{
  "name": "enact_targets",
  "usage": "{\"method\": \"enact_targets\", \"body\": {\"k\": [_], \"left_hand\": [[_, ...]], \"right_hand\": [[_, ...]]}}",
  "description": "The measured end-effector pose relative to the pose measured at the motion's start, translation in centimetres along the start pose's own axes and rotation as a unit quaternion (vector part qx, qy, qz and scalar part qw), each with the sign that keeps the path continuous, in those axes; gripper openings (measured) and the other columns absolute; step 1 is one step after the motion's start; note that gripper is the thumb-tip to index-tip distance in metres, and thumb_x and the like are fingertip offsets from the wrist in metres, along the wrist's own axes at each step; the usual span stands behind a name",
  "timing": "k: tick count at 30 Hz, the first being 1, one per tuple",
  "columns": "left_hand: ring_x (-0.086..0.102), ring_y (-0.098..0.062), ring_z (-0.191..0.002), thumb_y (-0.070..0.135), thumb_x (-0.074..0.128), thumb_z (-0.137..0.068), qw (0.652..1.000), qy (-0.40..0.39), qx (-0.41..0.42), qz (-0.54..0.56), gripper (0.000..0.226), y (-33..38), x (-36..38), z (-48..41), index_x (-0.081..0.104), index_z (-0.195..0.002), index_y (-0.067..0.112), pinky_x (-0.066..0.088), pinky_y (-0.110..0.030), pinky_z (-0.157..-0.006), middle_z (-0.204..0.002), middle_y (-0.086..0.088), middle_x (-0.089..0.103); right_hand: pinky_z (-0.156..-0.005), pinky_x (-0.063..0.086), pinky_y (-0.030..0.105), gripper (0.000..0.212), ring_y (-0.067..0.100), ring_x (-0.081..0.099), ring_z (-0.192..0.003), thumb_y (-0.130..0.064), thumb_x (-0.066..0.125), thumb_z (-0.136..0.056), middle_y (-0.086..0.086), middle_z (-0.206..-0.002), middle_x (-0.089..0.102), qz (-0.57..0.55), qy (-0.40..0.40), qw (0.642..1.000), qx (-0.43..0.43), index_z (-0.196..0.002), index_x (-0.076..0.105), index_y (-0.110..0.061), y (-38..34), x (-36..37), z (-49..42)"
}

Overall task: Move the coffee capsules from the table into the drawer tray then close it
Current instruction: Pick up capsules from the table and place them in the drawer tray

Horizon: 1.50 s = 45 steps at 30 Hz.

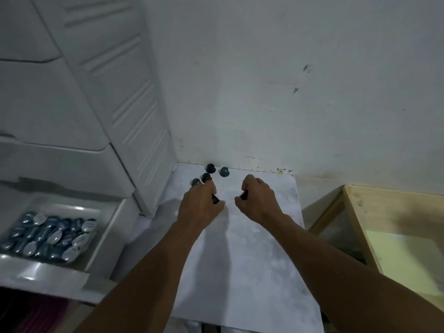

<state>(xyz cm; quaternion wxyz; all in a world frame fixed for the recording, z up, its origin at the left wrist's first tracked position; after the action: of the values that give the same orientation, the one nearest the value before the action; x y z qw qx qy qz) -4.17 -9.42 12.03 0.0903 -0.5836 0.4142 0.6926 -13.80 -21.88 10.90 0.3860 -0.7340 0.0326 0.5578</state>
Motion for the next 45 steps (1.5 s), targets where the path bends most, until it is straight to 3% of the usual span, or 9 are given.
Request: {"method": "enact_targets", "body": {"k": [5, 12, 17, 21, 28, 37, 45], "left_hand": [[0.063, -0.022, -0.086, 0.034, 0.069, -0.076, 0.997, 0.042, -0.058, 0.021, 0.030, -2.1, -3.9, 5.4, 0.059, -0.098, 0.015, 0.050, -0.031, -0.071, -0.091, -0.003, 0.067], [0.061, -0.024, -0.091, 0.023, 0.069, -0.073, 0.987, 0.106, -0.113, 0.035, 0.032, -8.3, -8.5, 10.5, 0.062, -0.103, 0.015, 0.041, -0.026, -0.072, -0.098, -0.004, 0.065], [0.062, -0.027, -0.094, 0.021, 0.070, -0.071, 0.983, 0.126, -0.122, 0.050, 0.040, -14.7, -11.8, 13.1, 0.058, -0.109, 0.015, 0.048, -0.034, -0.078, -0.102, -0.008, 0.066], [0.058, -0.025, -0.106, 0.022, 0.071, -0.075, 0.983, 0.127, -0.133, 0.022, 0.050, -20.9, -15.0, 14.6, 0.056, -0.122, 0.012, 0.045, -0.032, -0.090, -0.116, -0.009, 0.062], [0.055, -0.023, -0.104, 0.024, 0.073, -0.076, 0.987, 0.127, -0.101, 0.003, 0.047, -31.0, -20.3, 15.8, 0.059, -0.119, 0.013, 0.043, -0.029, -0.086, -0.115, -0.009, 0.056], [0.058, -0.025, -0.095, 0.021, 0.075, -0.073, 0.991, 0.104, -0.087, 0.016, 0.046, -39.2, -23.4, 12.6, 0.061, -0.117, 0.016, 0.047, -0.032, -0.081, -0.106, -0.009, 0.056], [0.053, -0.025, -0.102, 0.022, 0.074, -0.077, 0.996, 0.019, -0.079, -0.038, 0.049, -44.4, -23.8, 5.9, 0.055, -0.122, 0.015, 0.044, -0.028, -0.084, -0.121, -0.010, 0.049]], "right_hand": [[-0.059, 0.033, 0.030, 0.017, 0.025, 0.050, -0.069, -0.016, 0.062, -0.079, 0.009, -0.079, 0.058, -0.011, 0.002, 0.999, -0.049, -0.082, 0.047, -0.010, -4.2, 0.1, 3.4], [-0.087, 0.049, 0.035, 0.045, 0.026, 0.060, -0.102, -0.025, 0.068, -0.078, 0.009, -0.113, 0.063, -0.071, -0.041, 0.991, -0.105, -0.120, 0.057, -0.010, -12.2, 3.5, 5.4], [-0.077, 0.050, 0.033, 0.031, 0.024, 0.060, -0.089, -0.020, 0.069, -0.076, 0.009, -0.098, 0.065, -0.075, -0.052, 0.983, -0.158, -0.104, 0.065, -0.006, -19.6, 6.9, 6.5], [-0.069, 0.043, 0.025, 0.027, 0.017, 0.055, -0.082, -0.019, 0.071, -0.076, 0.007, -0.094, 0.061, -0.094, -0.044, 0.979, -0.176, -0.099, 0.065, -0.008, -25.6, 10.6, 7.3], [-0.072, 0.032, 0.020, 0.033, 0.015, 0.051, -0.086, -0.022, 0.074, -0.071, 0.008, -0.101, 0.062, -0.084, -0.022, 0.985, -0.147, -0.101, 0.065, -0.010, -33.5, 18.0, 7.3], [-0.079, 0.037, 0.023, 0.037, 0.021, 0.054, -0.101, -0.019, 0.067, -0.080, 0.007, -0.116, 0.055, -0.061, -0.049, 0.991, -0.112, -0.115, 0.060, -0.017, -38.7, 23.6, 4.2], [-0.090, 0.040, 0.028, 0.039, 0.025, 0.051, -0.109, -0.012, 0.070, -0.079, 0.010, -0.120, 0.049, -0.067, -0.105, 0.988, -0.089, -0.115, 0.056, -0.014, -40.9, 29.2, -2.2]]}}
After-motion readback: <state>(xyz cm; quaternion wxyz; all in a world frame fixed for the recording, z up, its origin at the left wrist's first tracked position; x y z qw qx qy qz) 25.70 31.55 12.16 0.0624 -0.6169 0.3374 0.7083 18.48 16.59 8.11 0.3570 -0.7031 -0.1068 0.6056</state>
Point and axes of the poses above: each hand's wrist, its own z-axis away from the middle knuckle, its own x-axis out of the palm, y = z × x, the point moved 1 cm from there along -z, towards the middle knuckle
